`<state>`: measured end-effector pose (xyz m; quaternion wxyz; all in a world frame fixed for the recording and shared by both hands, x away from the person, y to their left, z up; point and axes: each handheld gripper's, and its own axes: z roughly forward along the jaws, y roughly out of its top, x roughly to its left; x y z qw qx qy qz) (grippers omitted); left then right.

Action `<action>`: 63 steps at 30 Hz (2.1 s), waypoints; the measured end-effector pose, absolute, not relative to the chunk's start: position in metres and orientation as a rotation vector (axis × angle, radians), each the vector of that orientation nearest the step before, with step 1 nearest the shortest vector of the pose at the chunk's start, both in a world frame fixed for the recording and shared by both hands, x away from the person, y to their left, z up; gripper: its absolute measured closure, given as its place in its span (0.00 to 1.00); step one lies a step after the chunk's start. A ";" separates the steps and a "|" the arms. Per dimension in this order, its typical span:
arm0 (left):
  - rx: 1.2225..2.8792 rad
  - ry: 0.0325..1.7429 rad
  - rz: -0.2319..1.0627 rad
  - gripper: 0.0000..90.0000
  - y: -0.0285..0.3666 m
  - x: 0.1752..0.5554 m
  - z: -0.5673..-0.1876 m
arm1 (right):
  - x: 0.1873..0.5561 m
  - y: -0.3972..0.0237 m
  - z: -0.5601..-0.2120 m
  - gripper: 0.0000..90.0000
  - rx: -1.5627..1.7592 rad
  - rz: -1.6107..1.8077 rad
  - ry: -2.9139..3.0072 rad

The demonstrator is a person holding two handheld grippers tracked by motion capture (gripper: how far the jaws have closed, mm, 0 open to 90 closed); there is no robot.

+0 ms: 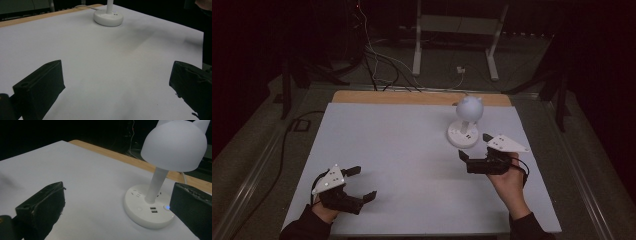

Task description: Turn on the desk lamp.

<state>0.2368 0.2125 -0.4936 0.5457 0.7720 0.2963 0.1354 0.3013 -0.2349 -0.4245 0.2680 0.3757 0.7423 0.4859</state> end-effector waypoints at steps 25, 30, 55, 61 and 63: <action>1.829 0.704 0.320 0.00 0.213 0.237 -0.493 | 0.335 -0.208 -0.439 0.00 1.123 1.220 1.861; 1.828 0.703 0.319 0.00 0.213 0.237 -0.493 | 0.340 -0.206 -0.444 0.00 1.149 1.199 1.828; 1.829 0.702 0.319 0.00 0.213 0.237 -0.493 | 0.362 -0.202 -0.478 0.20 1.373 1.095 1.695; 1.830 0.701 0.318 0.00 0.213 0.237 -0.493 | 0.362 -0.202 -0.479 0.42 1.393 1.098 1.680; 1.828 0.700 0.317 0.00 0.213 0.237 -0.493 | 0.362 -0.202 -0.480 0.46 1.392 1.079 1.681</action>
